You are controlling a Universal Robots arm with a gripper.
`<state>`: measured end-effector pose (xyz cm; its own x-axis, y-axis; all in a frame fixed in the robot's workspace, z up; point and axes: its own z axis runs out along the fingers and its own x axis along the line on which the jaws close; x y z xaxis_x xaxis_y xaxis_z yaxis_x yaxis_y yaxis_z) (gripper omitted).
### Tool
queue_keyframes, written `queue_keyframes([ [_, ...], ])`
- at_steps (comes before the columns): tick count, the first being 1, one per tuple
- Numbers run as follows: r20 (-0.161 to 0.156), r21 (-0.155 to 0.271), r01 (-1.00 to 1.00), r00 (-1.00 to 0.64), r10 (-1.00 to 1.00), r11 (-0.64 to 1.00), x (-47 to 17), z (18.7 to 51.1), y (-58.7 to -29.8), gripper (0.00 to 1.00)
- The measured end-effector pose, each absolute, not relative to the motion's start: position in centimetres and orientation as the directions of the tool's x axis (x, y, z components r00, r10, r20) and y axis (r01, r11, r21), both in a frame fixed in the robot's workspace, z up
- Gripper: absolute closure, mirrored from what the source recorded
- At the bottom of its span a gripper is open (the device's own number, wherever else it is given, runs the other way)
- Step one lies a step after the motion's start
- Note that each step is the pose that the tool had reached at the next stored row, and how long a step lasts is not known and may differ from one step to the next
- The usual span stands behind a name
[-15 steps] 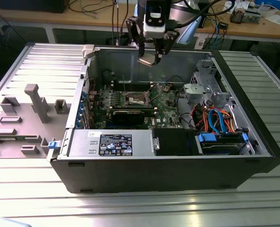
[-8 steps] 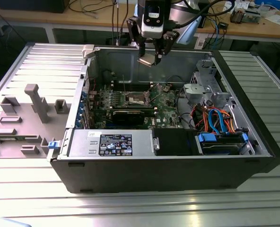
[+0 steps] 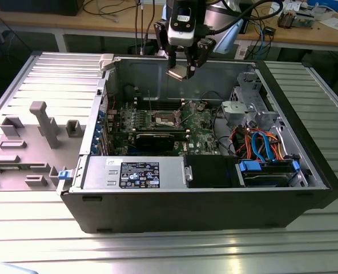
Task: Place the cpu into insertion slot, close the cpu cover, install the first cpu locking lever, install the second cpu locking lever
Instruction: 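Place the cpu into insertion slot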
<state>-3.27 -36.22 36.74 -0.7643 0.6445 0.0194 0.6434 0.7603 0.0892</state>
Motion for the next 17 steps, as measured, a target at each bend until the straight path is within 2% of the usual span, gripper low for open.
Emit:
queue_keyframes([
  [17,0.019,0.089,0.707,-0.706,0.708,0.702,-3.27,36.73,-36.22,0.45],
])
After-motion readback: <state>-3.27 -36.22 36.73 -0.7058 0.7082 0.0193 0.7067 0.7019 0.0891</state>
